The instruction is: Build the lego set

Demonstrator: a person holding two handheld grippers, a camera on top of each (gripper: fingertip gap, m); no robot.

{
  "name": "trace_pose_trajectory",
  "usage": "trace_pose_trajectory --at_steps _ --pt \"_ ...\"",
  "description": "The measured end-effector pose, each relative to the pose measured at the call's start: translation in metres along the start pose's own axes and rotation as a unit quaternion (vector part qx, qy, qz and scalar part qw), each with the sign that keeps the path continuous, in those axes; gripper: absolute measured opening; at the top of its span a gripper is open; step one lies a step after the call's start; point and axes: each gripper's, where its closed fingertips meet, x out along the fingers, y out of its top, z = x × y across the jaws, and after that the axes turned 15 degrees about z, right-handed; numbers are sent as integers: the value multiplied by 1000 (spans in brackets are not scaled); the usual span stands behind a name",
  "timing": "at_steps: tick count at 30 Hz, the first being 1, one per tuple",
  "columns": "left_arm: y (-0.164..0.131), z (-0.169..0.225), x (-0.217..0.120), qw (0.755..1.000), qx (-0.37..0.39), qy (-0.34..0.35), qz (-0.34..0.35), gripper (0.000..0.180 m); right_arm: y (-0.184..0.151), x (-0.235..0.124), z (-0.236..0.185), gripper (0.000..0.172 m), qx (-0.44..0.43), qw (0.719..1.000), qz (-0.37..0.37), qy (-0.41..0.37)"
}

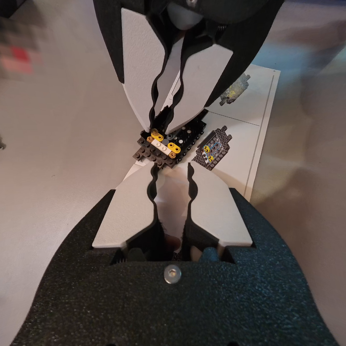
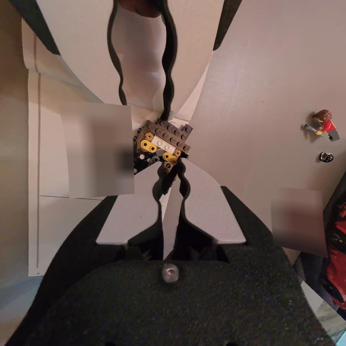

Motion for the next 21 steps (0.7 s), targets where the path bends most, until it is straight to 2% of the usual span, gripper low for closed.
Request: trace_pose_trajectory --at_steps 6,15,21 --pt "1 1 0 1000 -2 -3 4 29 -1 -3 0 22 -10 999 -6 33" --pt "3 3 2 1000 -3 -8 9 30 4 -3 -6 20 -10 996 25 89" --pt "3 3 3 1000 -4 -8 9 29 0 -4 -5 23 -5 996 15 88"
